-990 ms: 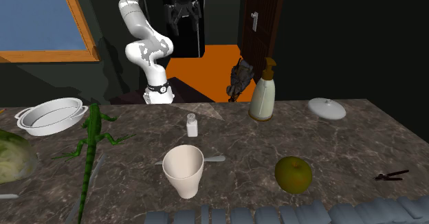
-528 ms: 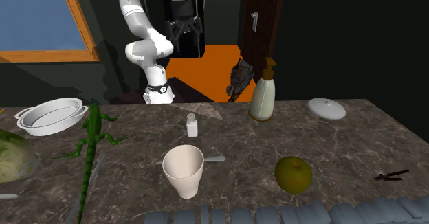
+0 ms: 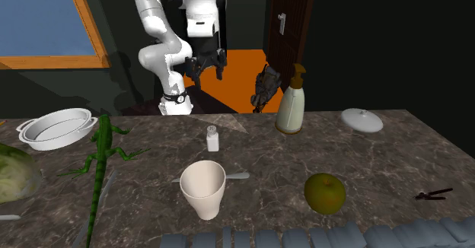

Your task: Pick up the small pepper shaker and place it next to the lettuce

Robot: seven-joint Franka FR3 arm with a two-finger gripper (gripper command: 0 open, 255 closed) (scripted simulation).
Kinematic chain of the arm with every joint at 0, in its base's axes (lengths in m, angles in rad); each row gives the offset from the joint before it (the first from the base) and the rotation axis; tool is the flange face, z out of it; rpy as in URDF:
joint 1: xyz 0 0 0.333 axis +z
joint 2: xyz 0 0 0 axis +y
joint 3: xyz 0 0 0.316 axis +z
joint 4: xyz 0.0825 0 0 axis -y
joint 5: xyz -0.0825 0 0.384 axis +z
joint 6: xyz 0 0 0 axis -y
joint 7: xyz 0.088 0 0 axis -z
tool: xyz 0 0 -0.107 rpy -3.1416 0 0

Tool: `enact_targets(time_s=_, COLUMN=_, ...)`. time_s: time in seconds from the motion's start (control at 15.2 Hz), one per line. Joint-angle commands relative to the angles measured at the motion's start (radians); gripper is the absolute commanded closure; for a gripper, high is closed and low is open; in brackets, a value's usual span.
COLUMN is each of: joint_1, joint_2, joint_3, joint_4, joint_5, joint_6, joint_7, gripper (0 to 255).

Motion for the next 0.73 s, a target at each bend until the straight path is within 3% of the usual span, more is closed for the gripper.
enact_targets(time_s=0.0, joint_1=-0.006, joint_2=0.059, joint_3=-0.011, joint_4=0.001, joint_5=-0.009, joint_6=0.053, joint_7=-0.015, gripper=0)
enact_targets(time_s=0.53, joint_1=-0.032, joint_2=0.332, joint_3=-0.055, joint_4=0.071, joint_5=-0.029, joint_6=0.236, joint_7=-0.079, gripper=0)
enact_targets(time_s=0.66, joint_1=-0.032, joint_2=0.344, joint_3=-0.055, joint_4=0.056, joint_5=-0.029, joint_6=0.264, joint_7=-0.079, gripper=0)
